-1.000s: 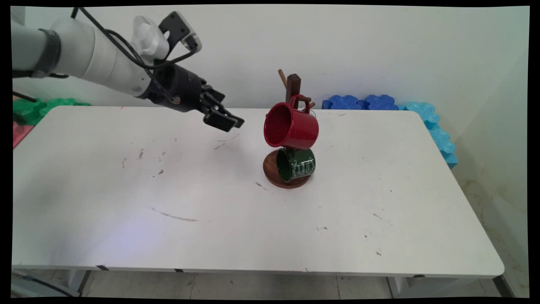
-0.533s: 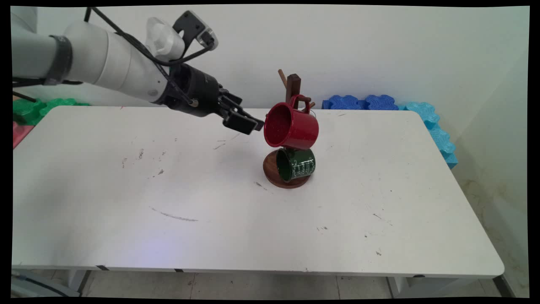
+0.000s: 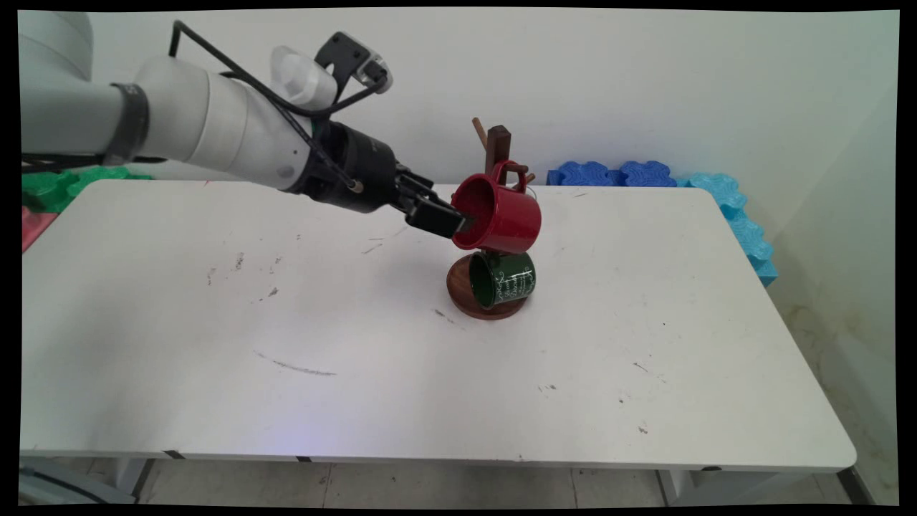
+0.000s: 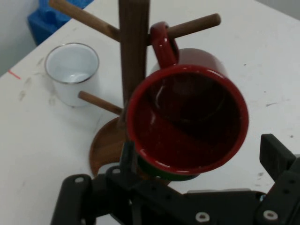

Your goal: Pick up the red mug from the rack

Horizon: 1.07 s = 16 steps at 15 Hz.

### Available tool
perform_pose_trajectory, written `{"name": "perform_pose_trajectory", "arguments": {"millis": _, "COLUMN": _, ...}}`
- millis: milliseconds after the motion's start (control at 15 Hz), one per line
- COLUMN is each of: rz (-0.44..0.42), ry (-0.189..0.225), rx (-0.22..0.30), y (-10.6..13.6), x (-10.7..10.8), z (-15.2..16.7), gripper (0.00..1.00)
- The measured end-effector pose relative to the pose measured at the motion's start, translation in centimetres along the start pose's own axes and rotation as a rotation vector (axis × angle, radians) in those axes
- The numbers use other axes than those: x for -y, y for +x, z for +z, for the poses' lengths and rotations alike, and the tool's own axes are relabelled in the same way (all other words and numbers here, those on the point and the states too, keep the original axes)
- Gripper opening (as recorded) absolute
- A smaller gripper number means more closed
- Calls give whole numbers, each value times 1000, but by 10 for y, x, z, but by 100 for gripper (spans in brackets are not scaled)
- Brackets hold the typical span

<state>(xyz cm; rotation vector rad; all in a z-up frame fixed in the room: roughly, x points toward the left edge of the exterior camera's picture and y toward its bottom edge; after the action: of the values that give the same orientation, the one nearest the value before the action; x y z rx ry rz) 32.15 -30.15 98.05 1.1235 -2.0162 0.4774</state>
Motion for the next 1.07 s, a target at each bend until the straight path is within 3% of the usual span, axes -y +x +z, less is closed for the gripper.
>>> {"name": "perform_pose_trajectory", "arguments": {"millis": 1067, "rz": -45, "ry": -57, "rx": -29, "y": -3, "x": -14, "z": 31, "gripper": 100}}
